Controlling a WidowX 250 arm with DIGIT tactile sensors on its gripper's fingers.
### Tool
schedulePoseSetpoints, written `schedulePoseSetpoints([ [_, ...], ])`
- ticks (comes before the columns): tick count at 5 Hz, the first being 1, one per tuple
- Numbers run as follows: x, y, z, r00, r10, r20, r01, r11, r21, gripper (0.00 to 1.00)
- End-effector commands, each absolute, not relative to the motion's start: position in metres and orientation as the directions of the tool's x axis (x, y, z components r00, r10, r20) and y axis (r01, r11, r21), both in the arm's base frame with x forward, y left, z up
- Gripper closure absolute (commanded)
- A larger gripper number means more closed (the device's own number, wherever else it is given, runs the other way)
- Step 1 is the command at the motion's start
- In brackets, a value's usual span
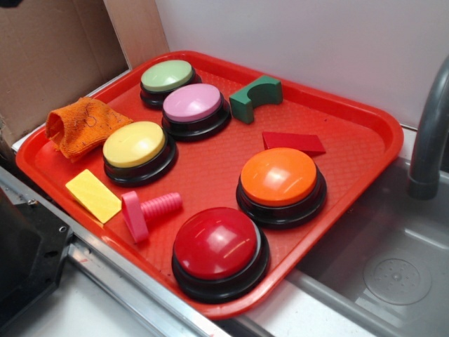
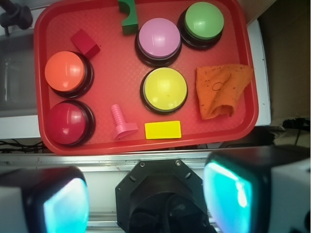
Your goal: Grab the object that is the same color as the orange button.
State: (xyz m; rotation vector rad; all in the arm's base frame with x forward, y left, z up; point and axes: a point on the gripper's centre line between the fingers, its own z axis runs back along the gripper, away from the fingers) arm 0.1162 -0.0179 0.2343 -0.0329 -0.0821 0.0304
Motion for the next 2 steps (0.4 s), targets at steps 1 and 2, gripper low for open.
schedulePoseSetpoints([
  [1,0.116,-0.018,0.234,0.996,0.032,0.081,-0.029,0.999,-0.034,0.00],
  [2,0.122,0.000,0.210,0.958,0.254,0.134,-0.246,0.967,-0.073,0.00],
])
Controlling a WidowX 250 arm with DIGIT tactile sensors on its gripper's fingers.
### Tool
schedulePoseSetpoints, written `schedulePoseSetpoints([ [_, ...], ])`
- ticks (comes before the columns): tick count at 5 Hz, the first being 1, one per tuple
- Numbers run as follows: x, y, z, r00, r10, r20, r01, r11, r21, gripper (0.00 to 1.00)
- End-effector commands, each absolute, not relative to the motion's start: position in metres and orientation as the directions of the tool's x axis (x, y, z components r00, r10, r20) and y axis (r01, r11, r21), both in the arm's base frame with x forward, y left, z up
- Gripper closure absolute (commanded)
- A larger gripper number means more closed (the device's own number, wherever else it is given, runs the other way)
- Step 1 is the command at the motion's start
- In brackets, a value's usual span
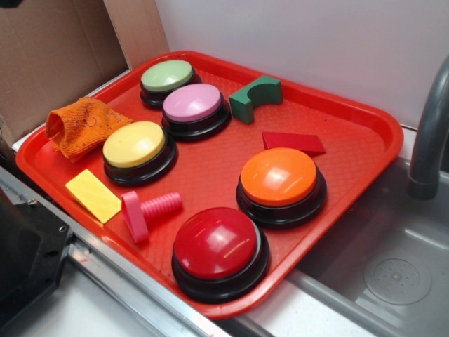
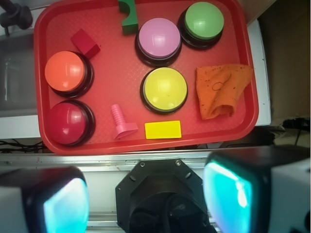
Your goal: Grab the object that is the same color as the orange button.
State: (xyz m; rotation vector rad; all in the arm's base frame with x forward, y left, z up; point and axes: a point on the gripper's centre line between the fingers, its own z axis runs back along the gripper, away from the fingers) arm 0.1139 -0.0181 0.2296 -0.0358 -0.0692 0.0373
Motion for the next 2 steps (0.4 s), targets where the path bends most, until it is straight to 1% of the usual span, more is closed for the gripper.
schedulePoseSetpoints([
  [1,0.127,0.018,0.184,0.891,0.432,0.137,-0.422,0.901,-0.102,0.00],
  [2,0.127,0.041,0.162,0.782,0.603,0.158,-0.593,0.798,-0.107,0.00],
])
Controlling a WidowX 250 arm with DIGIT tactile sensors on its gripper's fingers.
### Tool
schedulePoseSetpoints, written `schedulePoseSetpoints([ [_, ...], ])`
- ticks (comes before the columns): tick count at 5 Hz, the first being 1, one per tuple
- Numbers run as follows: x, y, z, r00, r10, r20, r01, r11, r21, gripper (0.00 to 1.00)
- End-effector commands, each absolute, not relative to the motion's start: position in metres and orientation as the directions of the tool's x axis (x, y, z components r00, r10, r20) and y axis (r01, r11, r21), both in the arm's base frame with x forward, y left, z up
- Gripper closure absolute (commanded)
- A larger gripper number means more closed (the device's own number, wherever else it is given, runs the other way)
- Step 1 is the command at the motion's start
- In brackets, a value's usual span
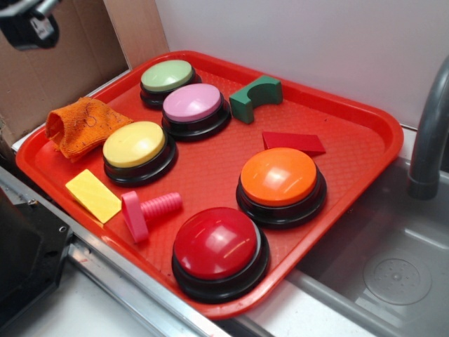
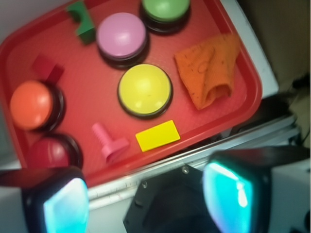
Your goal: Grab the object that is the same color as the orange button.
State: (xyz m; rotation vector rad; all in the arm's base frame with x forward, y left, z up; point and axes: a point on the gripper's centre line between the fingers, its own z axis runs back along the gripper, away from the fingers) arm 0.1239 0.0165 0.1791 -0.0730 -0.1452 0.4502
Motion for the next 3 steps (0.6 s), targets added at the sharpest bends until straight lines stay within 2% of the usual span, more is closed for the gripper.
schedulePoseSetpoints([
  [1,0.132,0.074,0.131,0.598,0.768,0.230,-0.768,0.631,-0.110,0.00],
  [2,0.137,0.097,0.105,0.400,0.879,0.259,-0.895,0.435,-0.095,0.00],
  [3,0.154,0.120,0.080,0.283,0.912,0.297,-0.946,0.316,-0.068,0.00],
])
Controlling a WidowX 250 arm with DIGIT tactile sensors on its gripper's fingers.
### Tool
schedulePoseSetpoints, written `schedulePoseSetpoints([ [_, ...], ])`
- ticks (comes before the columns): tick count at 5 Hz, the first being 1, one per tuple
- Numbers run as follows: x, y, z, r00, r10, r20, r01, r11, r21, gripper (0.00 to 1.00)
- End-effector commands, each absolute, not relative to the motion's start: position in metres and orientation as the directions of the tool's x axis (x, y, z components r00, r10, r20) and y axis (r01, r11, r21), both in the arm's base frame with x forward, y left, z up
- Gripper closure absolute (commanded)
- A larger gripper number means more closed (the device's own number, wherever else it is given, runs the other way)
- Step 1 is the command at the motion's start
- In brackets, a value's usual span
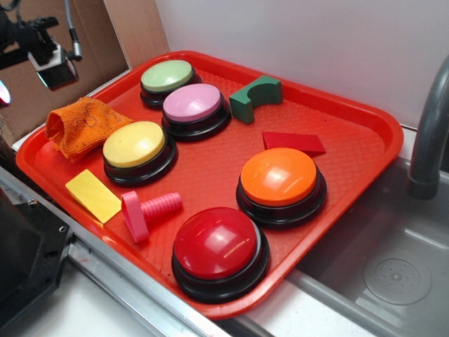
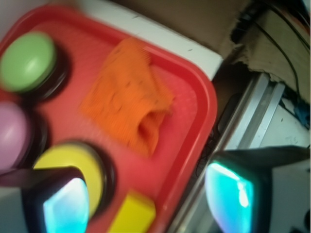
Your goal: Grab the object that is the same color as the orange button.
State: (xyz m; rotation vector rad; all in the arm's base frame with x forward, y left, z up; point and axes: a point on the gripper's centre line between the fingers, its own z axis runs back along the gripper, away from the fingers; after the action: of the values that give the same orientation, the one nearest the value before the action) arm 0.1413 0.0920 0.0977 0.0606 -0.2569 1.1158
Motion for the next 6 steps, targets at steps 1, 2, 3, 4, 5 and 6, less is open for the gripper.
schedulePoseSetpoints([
  [1,0.175,0.140,0.056,0.194,0.940,0.282,-0.972,0.223,-0.074,0.00],
  [2,0.182,0.147,0.037,0.170,0.944,0.284,-0.978,0.197,-0.071,0.00],
  [3,0.187,0.149,0.023,0.159,0.950,0.270,-0.978,0.190,-0.091,0.00],
  [4,0.190,0.148,0.016,0.194,0.951,0.241,-0.969,0.224,-0.104,0.19],
  [5,0.192,0.147,0.013,0.187,0.955,0.231,-0.974,0.210,-0.082,1.00],
  [6,0.198,0.143,0.021,0.332,0.926,0.180,-0.937,0.345,-0.044,1.00],
])
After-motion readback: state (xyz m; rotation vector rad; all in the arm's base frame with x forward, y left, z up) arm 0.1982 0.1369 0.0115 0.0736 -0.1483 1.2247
